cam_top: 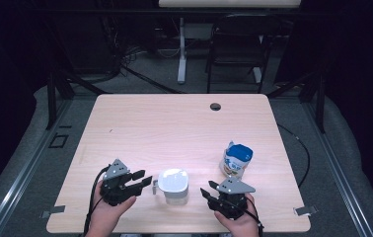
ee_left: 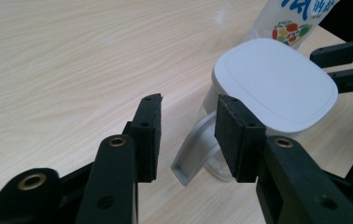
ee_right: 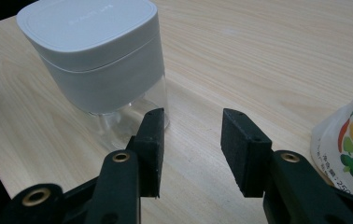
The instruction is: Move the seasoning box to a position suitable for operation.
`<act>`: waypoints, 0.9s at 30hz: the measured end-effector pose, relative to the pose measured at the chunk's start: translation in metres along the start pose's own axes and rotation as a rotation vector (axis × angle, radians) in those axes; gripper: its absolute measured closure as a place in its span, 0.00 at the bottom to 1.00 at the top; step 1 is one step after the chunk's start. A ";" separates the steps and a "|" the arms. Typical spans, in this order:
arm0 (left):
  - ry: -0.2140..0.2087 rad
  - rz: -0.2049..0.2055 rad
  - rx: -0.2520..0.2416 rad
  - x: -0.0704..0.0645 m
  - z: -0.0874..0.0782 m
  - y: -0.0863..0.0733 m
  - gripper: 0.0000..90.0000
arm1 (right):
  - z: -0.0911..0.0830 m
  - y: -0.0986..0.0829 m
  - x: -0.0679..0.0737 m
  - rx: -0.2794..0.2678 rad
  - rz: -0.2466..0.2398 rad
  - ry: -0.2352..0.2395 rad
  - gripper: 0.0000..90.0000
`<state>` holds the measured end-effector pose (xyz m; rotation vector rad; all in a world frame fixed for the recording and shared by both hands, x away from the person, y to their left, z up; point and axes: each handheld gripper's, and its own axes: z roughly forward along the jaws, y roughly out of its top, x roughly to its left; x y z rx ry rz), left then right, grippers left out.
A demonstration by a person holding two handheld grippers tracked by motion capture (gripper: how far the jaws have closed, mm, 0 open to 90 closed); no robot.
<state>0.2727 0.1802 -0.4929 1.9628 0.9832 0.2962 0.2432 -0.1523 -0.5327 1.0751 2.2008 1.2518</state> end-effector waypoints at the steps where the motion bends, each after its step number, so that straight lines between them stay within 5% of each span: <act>1: 0.000 0.009 -0.001 0.000 0.000 0.001 0.70 | 0.000 0.000 0.000 -0.002 -0.003 0.000 0.67; 12: -0.015 0.045 -0.021 -0.012 0.006 0.019 0.71 | 0.000 0.000 -0.001 -0.001 -0.001 -0.002 0.70; 16: -0.037 0.055 -0.014 -0.015 0.011 0.021 0.84 | 0.000 -0.001 -0.001 0.001 -0.001 0.000 0.71; 27: -0.056 0.086 0.021 -0.020 0.016 0.022 1.00 | 0.002 -0.002 0.000 -0.001 0.001 -0.002 0.72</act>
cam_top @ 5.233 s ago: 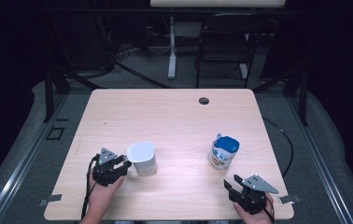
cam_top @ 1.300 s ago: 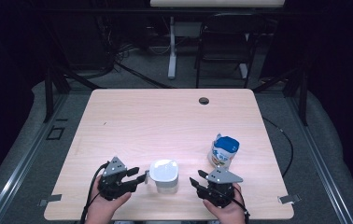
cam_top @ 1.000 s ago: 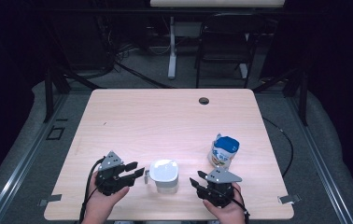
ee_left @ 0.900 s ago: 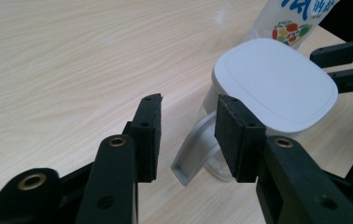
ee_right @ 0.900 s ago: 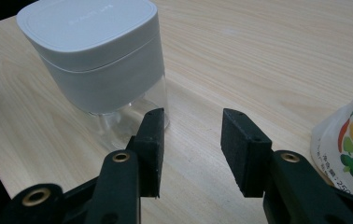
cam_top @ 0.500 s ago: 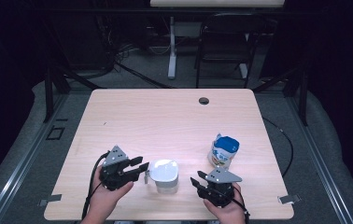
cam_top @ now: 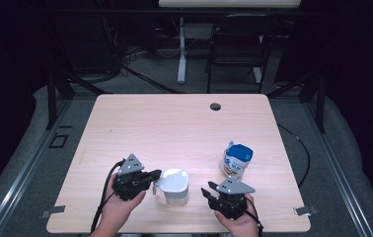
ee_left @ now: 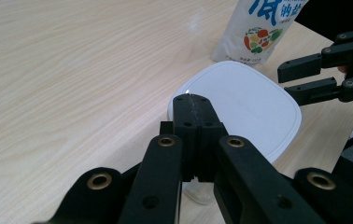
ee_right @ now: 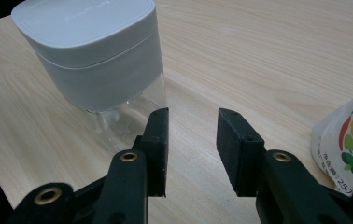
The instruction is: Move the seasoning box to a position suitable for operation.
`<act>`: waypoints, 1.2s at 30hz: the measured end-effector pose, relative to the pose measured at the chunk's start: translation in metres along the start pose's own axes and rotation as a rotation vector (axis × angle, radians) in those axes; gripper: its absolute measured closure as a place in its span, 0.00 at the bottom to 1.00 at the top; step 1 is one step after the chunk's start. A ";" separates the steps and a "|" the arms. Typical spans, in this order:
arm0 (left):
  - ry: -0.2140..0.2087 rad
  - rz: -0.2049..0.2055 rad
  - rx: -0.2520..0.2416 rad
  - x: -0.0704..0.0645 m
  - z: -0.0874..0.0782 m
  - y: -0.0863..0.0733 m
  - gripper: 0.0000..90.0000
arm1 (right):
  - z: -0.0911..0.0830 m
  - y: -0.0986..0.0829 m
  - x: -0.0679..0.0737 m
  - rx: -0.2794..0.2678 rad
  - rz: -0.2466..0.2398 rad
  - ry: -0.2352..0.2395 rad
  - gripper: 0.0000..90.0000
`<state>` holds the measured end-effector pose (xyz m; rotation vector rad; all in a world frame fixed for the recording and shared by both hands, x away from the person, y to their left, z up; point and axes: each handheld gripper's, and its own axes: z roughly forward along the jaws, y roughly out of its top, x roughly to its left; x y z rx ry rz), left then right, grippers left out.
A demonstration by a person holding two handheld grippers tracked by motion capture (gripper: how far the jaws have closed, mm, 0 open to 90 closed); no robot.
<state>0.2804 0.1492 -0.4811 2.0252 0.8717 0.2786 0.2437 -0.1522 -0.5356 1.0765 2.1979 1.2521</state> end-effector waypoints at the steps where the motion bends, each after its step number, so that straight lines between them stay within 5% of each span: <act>1: -0.006 0.001 0.006 0.000 0.001 0.000 1.00 | 0.000 0.000 0.000 -0.002 0.001 0.000 0.72; 18: -0.002 0.023 0.022 -0.004 0.002 -0.001 1.00 | 0.000 0.000 -0.001 -0.005 0.003 -0.002 0.75; 27: -0.004 0.021 0.013 -0.003 0.002 -0.002 1.00 | 0.000 0.006 0.004 -0.002 -0.036 0.047 0.99; 36: -0.004 0.023 0.011 -0.003 0.002 -0.002 1.00 | 0.004 0.009 0.015 -0.002 -0.071 0.082 1.00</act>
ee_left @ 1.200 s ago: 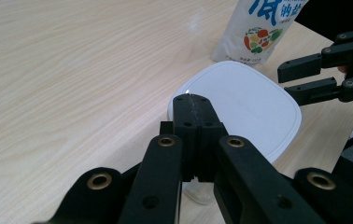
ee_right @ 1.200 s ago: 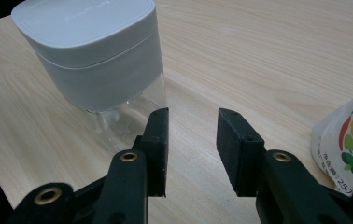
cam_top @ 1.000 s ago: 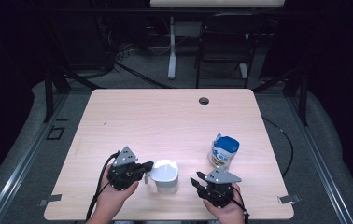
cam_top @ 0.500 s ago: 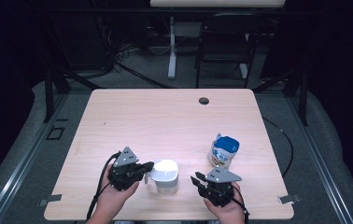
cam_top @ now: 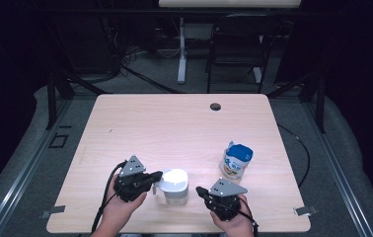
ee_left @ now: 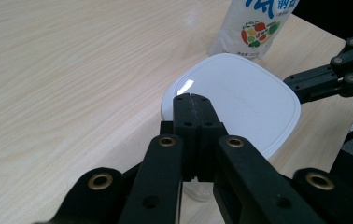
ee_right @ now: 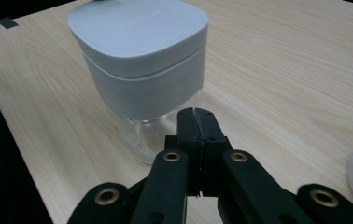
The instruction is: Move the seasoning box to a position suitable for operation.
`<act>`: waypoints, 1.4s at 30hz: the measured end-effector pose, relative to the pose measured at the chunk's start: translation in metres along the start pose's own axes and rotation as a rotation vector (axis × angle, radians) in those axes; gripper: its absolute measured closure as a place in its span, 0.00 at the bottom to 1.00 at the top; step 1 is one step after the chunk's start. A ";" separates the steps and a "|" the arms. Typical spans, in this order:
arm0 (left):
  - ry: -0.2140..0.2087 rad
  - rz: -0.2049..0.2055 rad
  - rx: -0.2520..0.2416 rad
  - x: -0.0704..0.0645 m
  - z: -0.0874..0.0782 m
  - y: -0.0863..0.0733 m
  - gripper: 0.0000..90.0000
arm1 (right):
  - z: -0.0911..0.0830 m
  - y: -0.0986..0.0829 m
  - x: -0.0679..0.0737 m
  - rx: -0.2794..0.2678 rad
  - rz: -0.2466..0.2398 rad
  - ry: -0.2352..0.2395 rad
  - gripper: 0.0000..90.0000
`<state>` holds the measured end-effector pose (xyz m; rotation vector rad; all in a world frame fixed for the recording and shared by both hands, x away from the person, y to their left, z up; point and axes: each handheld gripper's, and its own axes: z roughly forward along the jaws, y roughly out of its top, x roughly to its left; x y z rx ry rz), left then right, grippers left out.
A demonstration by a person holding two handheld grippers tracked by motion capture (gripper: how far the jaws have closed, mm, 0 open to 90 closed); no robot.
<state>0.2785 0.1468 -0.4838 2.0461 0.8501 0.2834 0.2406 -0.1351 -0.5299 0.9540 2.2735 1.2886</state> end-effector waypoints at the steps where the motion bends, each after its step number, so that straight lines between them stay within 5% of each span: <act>1: 0.000 -0.002 0.000 0.000 0.000 0.000 1.00 | 0.001 0.001 0.003 0.004 -0.005 0.008 1.00; 23: -0.006 -0.014 -0.014 0.001 -0.001 -0.003 1.00 | 0.008 0.012 0.018 -0.027 -0.041 0.017 1.00; 31: -0.005 -0.020 -0.014 0.002 -0.003 -0.005 1.00 | 0.009 0.017 0.017 -0.055 -0.014 0.017 1.00; 42: -0.002 -0.026 -0.035 0.003 -0.003 -0.007 0.99 | 0.008 0.019 0.017 -0.019 -0.032 0.022 1.00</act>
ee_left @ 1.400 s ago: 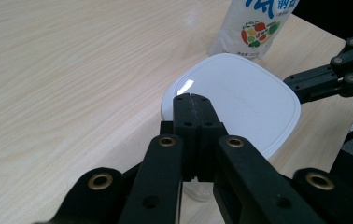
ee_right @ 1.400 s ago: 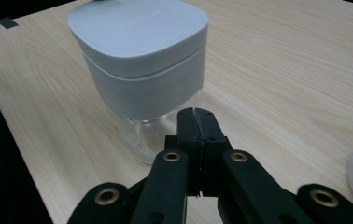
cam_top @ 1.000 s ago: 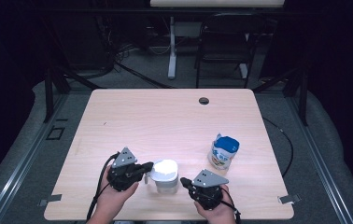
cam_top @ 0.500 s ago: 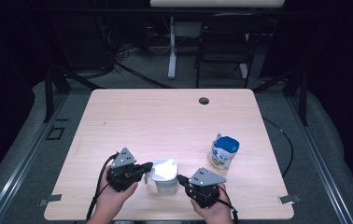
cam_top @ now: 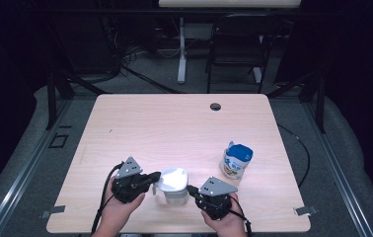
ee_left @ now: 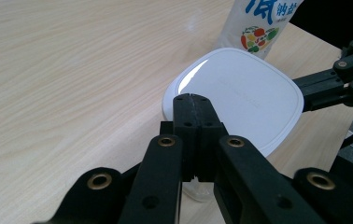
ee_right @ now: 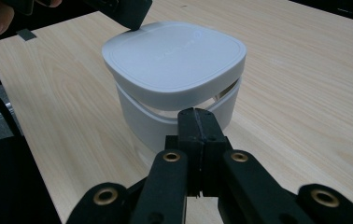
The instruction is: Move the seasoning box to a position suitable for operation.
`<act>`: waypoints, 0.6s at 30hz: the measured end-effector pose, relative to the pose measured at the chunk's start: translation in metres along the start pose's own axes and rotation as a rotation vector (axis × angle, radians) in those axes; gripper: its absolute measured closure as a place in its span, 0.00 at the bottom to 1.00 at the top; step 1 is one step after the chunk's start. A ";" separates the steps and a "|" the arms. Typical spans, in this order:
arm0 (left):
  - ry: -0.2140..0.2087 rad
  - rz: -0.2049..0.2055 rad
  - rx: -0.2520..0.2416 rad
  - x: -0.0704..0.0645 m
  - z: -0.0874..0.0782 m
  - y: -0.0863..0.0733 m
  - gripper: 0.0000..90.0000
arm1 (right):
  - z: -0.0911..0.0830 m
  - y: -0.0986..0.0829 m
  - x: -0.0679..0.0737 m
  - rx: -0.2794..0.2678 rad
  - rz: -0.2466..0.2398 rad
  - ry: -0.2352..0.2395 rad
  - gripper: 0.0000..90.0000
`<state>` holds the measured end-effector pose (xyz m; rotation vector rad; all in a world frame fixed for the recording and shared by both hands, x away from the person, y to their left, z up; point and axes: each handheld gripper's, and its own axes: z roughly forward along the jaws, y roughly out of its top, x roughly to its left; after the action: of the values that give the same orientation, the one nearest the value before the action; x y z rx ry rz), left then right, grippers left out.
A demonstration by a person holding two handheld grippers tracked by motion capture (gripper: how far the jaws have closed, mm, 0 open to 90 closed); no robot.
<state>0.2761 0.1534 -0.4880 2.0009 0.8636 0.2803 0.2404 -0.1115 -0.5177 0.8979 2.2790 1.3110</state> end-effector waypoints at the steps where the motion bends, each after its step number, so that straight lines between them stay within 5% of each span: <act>1: 0.003 -0.005 -0.005 0.001 -0.001 -0.001 0.98 | 0.000 0.000 0.000 0.002 -0.001 0.001 1.00; 18: 0.019 -0.063 -0.023 0.014 -0.018 -0.026 0.96 | -0.001 0.012 0.000 0.004 -0.012 0.009 1.00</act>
<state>0.2654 0.1834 -0.5015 1.9489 0.9294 0.2724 0.2441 -0.1070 -0.5067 0.8801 2.2911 1.3087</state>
